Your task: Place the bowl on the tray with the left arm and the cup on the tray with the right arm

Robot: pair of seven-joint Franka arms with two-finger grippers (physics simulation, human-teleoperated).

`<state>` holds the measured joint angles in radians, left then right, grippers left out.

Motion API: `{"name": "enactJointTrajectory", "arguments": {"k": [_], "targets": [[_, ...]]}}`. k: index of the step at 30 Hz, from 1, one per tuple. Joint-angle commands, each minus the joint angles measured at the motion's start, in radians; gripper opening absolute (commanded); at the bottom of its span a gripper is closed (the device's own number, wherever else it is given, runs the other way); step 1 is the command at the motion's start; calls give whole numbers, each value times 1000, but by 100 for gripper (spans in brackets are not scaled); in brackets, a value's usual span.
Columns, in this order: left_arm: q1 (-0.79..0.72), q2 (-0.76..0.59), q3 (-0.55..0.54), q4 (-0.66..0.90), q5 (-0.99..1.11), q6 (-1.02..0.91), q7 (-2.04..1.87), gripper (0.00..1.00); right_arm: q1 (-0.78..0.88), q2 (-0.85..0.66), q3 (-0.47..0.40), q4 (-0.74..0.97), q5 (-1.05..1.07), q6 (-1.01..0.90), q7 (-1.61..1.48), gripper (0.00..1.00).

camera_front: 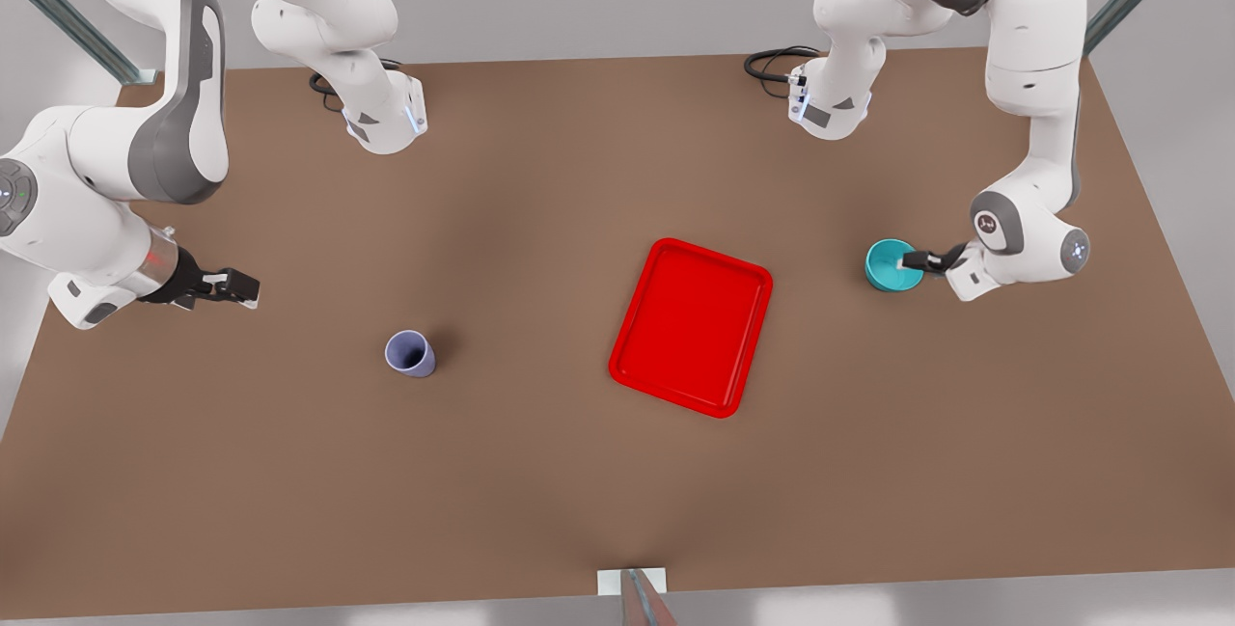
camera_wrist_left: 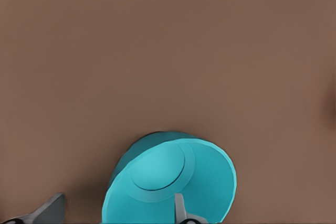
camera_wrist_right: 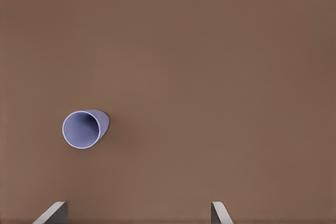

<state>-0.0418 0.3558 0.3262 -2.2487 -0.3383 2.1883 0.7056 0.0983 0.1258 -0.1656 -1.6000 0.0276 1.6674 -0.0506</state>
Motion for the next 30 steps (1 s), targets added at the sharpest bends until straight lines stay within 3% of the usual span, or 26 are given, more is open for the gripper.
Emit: {"name": "enactJointTrajectory", "arguments": {"k": [1, 9, 10, 11, 12, 14, 19, 25, 30], "targets": [[0, 0, 1, 0, -4, 4, 0, 100, 0, 0, 0, 0, 0, 0, 0, 100], [-21, 18, -4, -12, -4, -5, 2, 99, 1, 0, 0, 0, 0, 0, 0, 100], [-21, 18, -4, -11, -4, -1, 2, 89, 1, 0, 0, 0, 0, 0, 0, 100], [-21, 18, -4, -11, -4, 2, 0, 66, 1, 0, 0, 0, 0, 0, 0, 100], [-21, 18, -6, -8, -4, 5, 0, 50, 1, 0, 0, 0, 0, 0, 0, 100], [-23, 20, -6, -5, -5, 13, -5, 46, 1, 0, 0, 0, 0, 0, 0, 100], [-27, 18, -10, -2, -2, 74, 0, 22, 1, 0, 0, 0, 0, 0, 0, 100], [-29, 20, -12, 0, -2, 82, -11, 21, 0, 0, 0, -2, 0, -2, 0, 100], [-30, -3, -12, 38, -16, -21, -58, 21, 1, -2, 0, -2, 0, -2, 0, 100]]}}
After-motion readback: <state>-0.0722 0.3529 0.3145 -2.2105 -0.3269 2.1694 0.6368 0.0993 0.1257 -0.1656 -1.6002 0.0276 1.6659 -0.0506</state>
